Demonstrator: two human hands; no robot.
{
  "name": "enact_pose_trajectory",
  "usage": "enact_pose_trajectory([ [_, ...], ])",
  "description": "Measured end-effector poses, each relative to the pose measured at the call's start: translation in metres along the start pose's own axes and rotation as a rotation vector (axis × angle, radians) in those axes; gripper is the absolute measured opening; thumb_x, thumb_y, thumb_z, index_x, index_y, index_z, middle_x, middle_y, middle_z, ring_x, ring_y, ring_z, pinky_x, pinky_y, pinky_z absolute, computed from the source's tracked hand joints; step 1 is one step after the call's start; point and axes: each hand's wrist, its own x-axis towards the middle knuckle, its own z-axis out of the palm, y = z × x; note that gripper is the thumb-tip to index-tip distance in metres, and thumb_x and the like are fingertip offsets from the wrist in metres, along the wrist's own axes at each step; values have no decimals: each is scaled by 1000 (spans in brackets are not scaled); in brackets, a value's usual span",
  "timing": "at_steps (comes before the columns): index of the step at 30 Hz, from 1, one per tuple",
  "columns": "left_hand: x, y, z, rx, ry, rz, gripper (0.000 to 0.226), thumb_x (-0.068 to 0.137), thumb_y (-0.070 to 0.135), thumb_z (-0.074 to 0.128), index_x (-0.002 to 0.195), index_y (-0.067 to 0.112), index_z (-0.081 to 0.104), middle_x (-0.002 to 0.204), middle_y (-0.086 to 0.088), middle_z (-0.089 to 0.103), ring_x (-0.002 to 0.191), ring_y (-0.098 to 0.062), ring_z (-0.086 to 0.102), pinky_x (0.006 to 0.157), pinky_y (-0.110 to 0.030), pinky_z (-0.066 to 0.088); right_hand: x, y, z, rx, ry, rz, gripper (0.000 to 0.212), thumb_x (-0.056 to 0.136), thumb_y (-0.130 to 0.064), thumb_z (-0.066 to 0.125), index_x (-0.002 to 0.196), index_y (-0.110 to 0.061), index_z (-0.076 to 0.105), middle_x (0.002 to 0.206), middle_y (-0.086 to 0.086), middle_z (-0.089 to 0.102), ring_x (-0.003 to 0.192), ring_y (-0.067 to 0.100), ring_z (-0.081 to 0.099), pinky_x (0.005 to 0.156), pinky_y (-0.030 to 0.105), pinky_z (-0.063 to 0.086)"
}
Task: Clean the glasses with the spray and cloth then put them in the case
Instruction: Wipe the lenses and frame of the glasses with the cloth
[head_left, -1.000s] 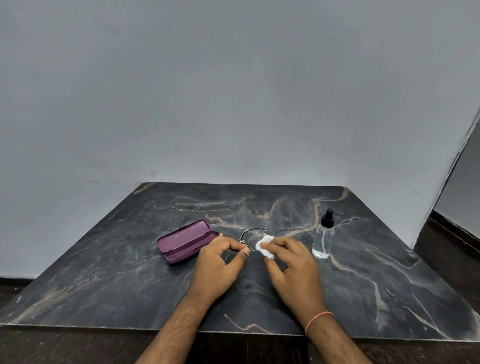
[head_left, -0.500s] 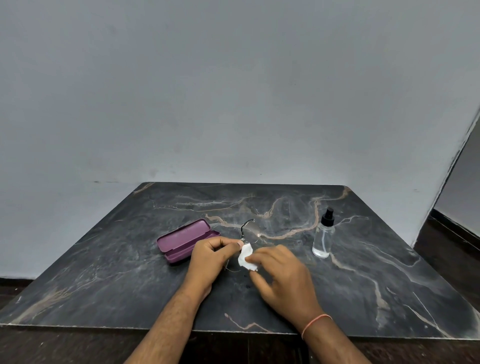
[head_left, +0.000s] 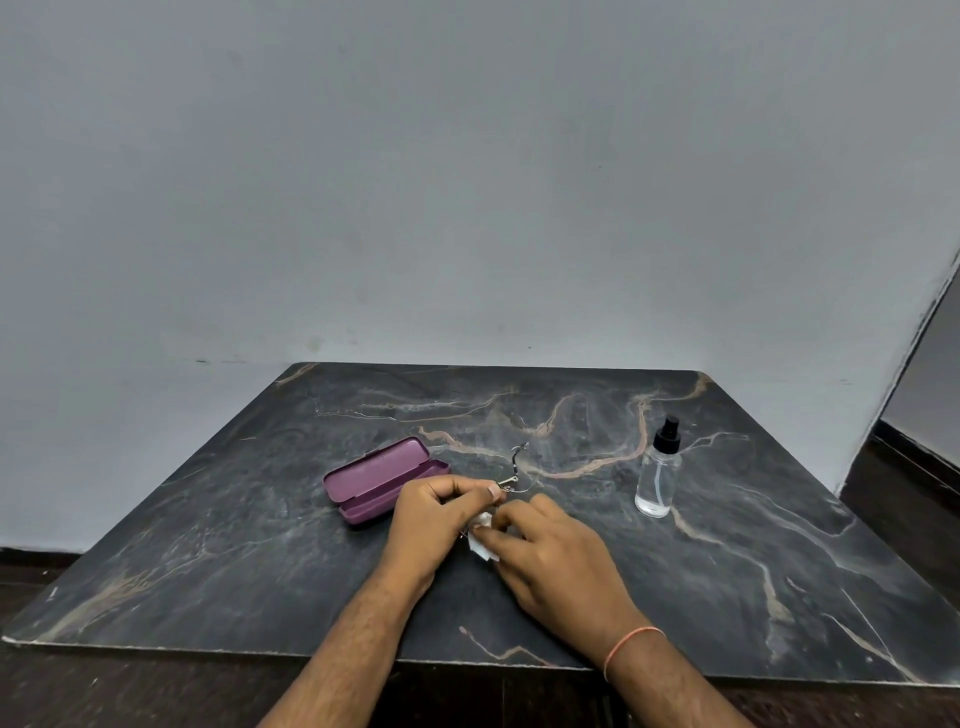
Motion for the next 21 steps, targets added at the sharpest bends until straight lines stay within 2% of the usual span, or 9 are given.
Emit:
enact_pose_trajectory([
  [5, 2, -2, 0, 28, 1, -1, 14, 89, -1, 80, 87, 8, 89, 93, -8, 87, 91, -16, 82, 85, -25, 62, -1, 3, -2, -47, 114, 94, 22, 102, -34, 61, 121, -29, 71, 100, -8, 65, 77, 20, 56, 57, 35, 50],
  [13, 2, -2, 4, 5, 41, -9, 9, 92, -2, 80, 86, 1, 87, 91, -10, 87, 87, -14, 82, 81, -22, 63, 6, -6, 3, -52, -17, -30, 23, 98, -44, 63, 121, -45, 68, 82, -10, 57, 66, 17, 57, 50, 35, 45],
  [17, 3, -3, 2, -11, 45, -9, 11, 92, -1, 80, 87, 5, 88, 93, -9, 87, 93, -17, 83, 86, -25, 64, 7, -6, 1, -44, 38, 47, 23, 99, -43, 63, 121, -43, 69, 80, -9, 56, 63, 18, 56, 50, 36, 42],
  [21, 3, -4, 2, -40, 60, -23, 14, 91, -4, 78, 86, 4, 87, 94, -10, 87, 91, -17, 83, 84, -25, 64, 5, -6, -2, -21, 70, 117, 27, 95, -39, 63, 120, -38, 72, 80, -8, 55, 61, 19, 56, 49, 35, 44],
])
